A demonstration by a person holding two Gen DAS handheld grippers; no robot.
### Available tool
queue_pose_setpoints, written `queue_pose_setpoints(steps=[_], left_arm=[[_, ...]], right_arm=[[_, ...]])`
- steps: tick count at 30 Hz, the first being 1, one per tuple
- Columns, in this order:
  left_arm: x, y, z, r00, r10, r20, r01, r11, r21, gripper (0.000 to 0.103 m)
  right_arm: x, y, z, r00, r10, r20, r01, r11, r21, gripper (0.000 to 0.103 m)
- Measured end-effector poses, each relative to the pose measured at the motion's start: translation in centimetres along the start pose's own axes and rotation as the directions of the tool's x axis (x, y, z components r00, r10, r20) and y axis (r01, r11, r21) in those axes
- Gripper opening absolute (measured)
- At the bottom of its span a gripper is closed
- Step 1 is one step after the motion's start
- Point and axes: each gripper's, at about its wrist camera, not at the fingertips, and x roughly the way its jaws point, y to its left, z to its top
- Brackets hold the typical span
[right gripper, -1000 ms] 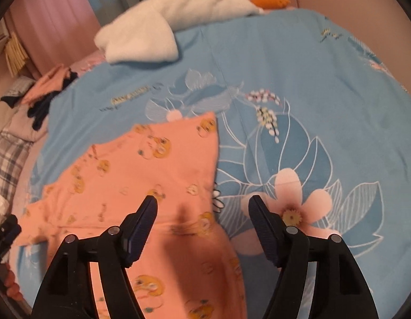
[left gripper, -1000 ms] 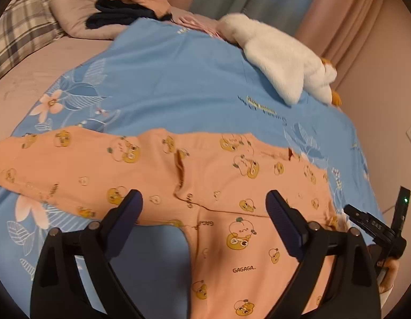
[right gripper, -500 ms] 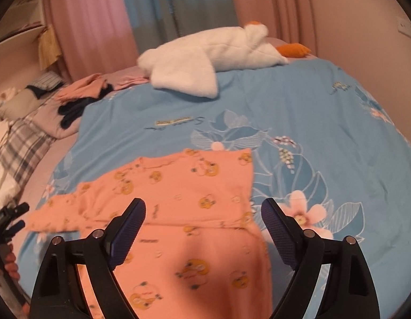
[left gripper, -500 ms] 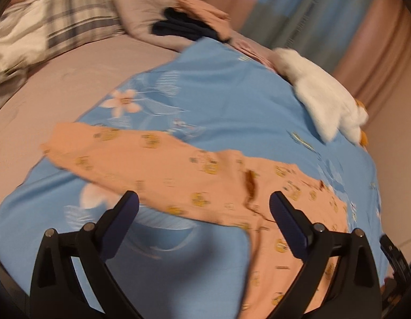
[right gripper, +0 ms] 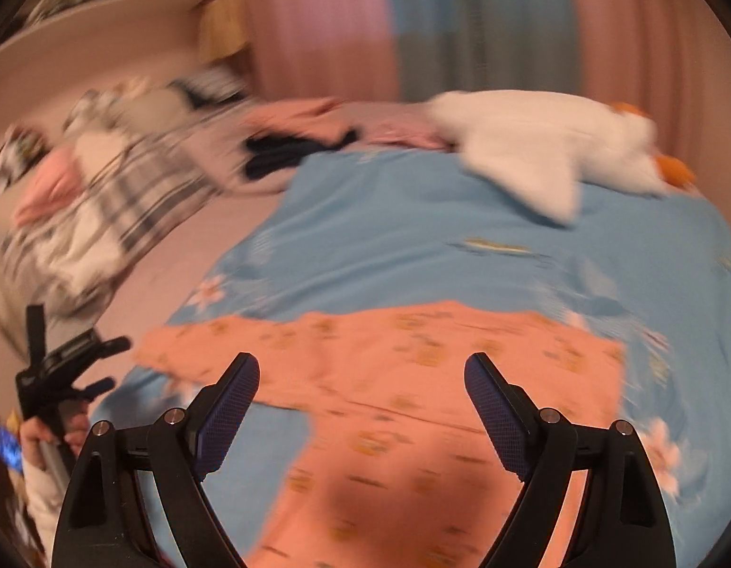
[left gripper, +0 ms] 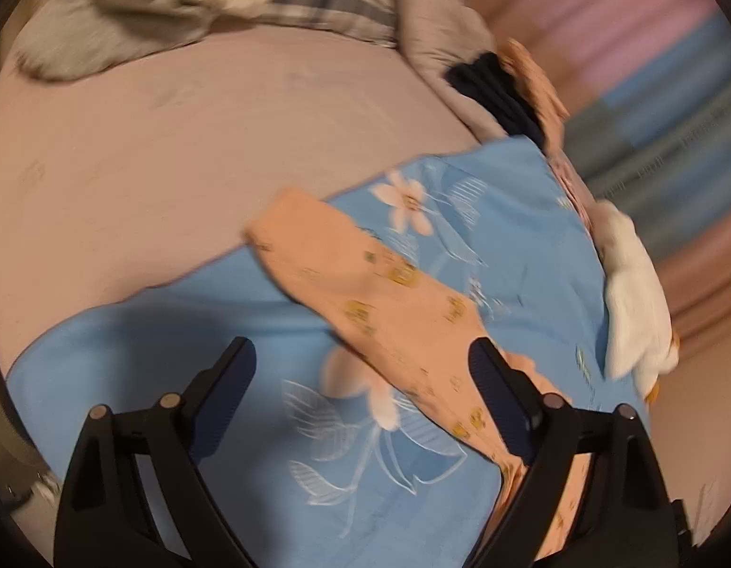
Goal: Fold small clothes
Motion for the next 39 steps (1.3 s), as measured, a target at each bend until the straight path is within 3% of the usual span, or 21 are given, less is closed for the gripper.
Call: queue_pose_setpoints(steps=[4,6,10,13,16,18,23,29,32,33,34,39], left_arm=[[0.3,2.9,1.1,1.0,0.015,-0.022,-0.017,0.996,-0.091,0.072],[1.2,4.3,1.4,0.996,0.062,-0.058,-0.07,0.987,-0.142,0.055],[1.9,6.4,1.8,0.993,0.03,-0.116,-0.057,0.97,-0.236,0.05],[1.7,7.3,2.1,0.993,-0.012,-0.117,-0.023,0.958,-0.287,0.049],[1.4,8.1,2.3,0.994,-0.033,-0.107,-0.005,0.942,-0.334,0.039],[1.4,8.8,2.3,0.993,-0.045,-0.112,0.002,0.934,-0.357,0.033],[1.7,9.5,2.7,0.988,-0.085,-0.126,0.028,0.917,-0.397,0.031],[1.7,9.3,2.8,0.988,-0.088,-0.127,0.031,0.917,-0.397,0.031],[1.5,9.1,2.8,0.989,-0.083,-0.12,0.03,0.922,-0.386,0.031],[1.5,9.0,2.8,0.99,-0.081,-0.118,0.031,0.924,-0.382,0.031],[1.5,9.0,2.8,0.99,-0.079,-0.115,0.03,0.925,-0.38,0.031],[1.2,8.2,2.9,0.994,-0.064,-0.091,0.029,0.941,-0.338,0.031]], right_arm=[[6.0,6.6,0.6,0.991,0.067,-0.117,-0.082,0.988,-0.127,0.088],[8.9,9.8,0.6,0.982,0.09,-0.169,-0.119,0.978,-0.17,0.086],[12.8,15.3,0.6,0.958,0.139,-0.252,-0.2,0.951,-0.234,0.067],[15.3,18.9,0.5,0.943,0.151,-0.297,-0.241,0.926,-0.292,0.053],[17.6,22.1,0.2,0.925,0.167,-0.342,-0.287,0.896,-0.338,0.038],[18.9,23.8,-0.3,0.915,0.164,-0.367,-0.306,0.878,-0.369,0.035],[20.9,25.9,-1.6,0.888,0.185,-0.422,-0.363,0.845,-0.393,0.035],[22.2,26.7,-3.8,0.897,0.093,-0.432,-0.315,0.82,-0.478,0.035],[22.4,26.7,-4.2,0.906,0.072,-0.416,-0.295,0.813,-0.502,0.018],[22.5,26.6,-4.2,0.907,0.079,-0.413,-0.297,0.815,-0.497,0.006],[22.4,26.5,-4.2,0.908,0.086,-0.409,-0.297,0.821,-0.487,0.003],[18.9,24.0,-1.7,0.931,0.172,-0.323,-0.296,0.873,-0.387,0.002]])
